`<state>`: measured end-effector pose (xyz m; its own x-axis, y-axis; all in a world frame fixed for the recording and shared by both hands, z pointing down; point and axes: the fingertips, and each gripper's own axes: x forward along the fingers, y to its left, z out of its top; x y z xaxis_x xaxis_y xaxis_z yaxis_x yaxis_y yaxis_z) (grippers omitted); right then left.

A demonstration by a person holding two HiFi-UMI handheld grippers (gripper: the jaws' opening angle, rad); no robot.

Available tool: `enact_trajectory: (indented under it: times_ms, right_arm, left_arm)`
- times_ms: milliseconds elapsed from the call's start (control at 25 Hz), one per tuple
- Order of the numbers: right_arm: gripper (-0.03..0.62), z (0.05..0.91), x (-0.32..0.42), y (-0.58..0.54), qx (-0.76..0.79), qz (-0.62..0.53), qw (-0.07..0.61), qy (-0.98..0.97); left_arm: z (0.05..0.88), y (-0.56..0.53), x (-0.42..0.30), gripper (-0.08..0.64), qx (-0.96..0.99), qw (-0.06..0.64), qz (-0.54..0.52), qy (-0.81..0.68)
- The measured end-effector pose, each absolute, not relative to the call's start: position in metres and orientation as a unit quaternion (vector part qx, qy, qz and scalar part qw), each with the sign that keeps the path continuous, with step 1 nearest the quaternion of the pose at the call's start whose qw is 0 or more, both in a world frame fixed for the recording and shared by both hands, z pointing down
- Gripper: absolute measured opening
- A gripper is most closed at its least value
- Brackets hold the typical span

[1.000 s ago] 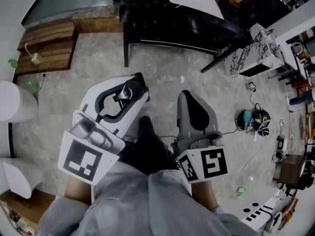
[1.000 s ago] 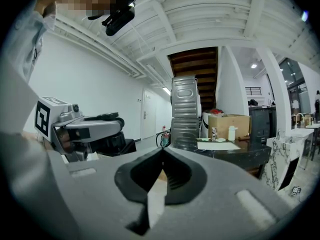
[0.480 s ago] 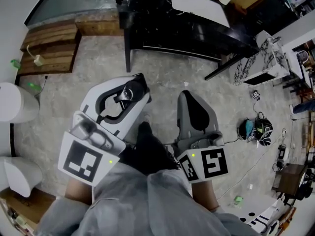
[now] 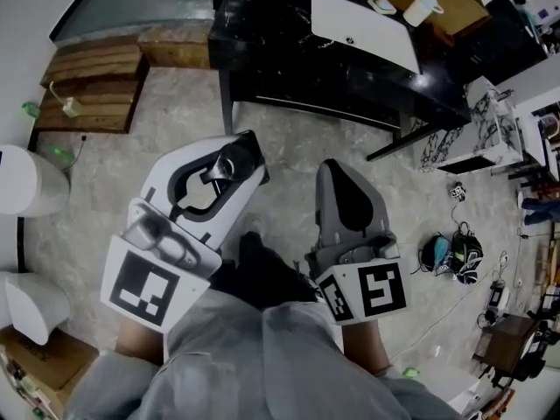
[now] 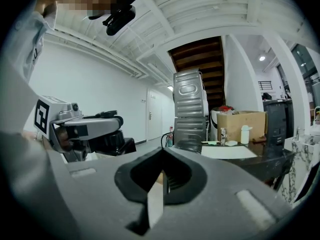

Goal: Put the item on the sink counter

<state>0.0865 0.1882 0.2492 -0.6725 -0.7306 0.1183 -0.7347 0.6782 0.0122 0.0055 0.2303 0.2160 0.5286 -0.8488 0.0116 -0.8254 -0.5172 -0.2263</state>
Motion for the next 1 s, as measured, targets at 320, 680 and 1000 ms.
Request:
enact_trajectory:
  times_ms: [320, 680, 1000]
  right_arm:
    - [-0.003, 0.243, 0.086, 0.115, 0.380, 0.013, 0.053, -0.923]
    - [-0.003, 0.242, 0.089, 0.058, 0.359, 0.011, 0.049, -0.932]
    - [-0.003, 0.241, 0.098, 0.044, 0.351, 0.011, 0.046, -0.935]
  left_arm:
    - [0.207, 0.163, 0.008, 0.094, -0.857, 0.105, -0.062, 0.501]
    - [0.205, 0.110, 0.014, 0.094, -0.846, 0.105, -0.062, 0.519]
    - [0.205, 0.095, 0.025, 0.094, -0.843, 0.102, -0.064, 0.525]
